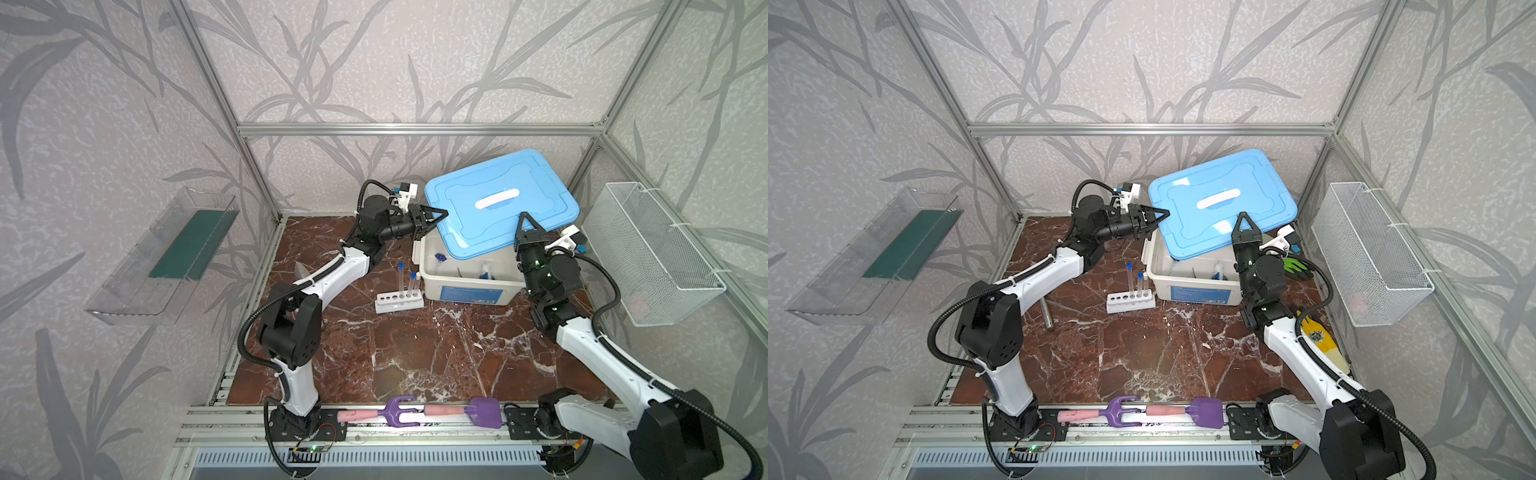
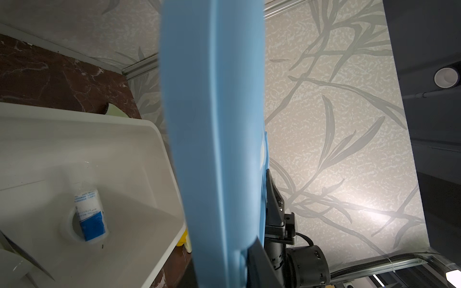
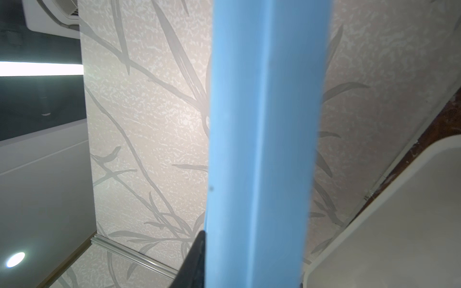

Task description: Organize the chemistry lab equipment

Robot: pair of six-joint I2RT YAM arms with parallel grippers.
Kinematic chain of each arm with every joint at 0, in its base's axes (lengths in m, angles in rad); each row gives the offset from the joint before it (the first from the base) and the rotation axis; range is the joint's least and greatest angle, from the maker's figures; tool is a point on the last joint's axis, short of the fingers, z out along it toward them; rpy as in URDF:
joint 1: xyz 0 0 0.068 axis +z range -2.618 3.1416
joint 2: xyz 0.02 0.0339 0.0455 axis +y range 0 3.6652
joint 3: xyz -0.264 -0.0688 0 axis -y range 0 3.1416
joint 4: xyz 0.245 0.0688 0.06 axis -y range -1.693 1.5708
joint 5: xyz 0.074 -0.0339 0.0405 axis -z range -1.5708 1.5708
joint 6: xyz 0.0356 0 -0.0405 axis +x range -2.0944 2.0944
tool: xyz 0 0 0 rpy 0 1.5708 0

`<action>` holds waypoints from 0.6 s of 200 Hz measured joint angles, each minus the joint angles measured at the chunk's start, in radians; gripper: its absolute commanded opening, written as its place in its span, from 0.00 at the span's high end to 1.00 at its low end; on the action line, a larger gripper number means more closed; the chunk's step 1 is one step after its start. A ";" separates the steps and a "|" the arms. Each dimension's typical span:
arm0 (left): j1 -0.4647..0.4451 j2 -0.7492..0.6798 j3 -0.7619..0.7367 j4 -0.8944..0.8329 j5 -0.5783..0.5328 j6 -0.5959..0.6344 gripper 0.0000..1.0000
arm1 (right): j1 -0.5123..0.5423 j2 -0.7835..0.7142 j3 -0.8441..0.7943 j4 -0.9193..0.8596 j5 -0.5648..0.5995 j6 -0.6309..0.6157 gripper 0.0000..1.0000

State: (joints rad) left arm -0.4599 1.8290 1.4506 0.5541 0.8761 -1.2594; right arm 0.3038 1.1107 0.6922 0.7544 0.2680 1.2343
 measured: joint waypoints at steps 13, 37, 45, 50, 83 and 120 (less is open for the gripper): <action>0.000 0.000 0.000 0.012 0.002 -0.001 0.81 | 0.003 -0.002 -0.021 -0.009 -0.002 -0.006 0.64; 0.000 0.000 -0.005 0.027 0.008 -0.005 0.84 | 0.004 -0.017 -0.051 -0.039 -0.008 -0.010 0.62; 0.000 0.000 -0.009 0.033 0.012 -0.006 0.85 | 0.005 -0.022 -0.056 -0.044 -0.008 -0.013 0.60; 0.000 0.000 -0.013 0.036 0.012 -0.006 0.85 | 0.005 -0.024 -0.058 -0.046 -0.008 -0.013 0.59; 0.009 -0.001 -0.048 0.045 0.018 -0.007 0.87 | 0.005 -0.044 -0.075 -0.050 -0.007 -0.026 0.46; 0.025 -0.013 -0.092 0.040 0.035 0.002 0.87 | 0.008 -0.051 -0.102 -0.056 -0.008 -0.046 0.36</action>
State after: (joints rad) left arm -0.4347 1.8164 1.3590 0.5941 0.9115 -1.2572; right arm 0.3122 1.0592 0.5903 0.6987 0.2600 1.1881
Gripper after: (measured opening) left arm 0.149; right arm 0.622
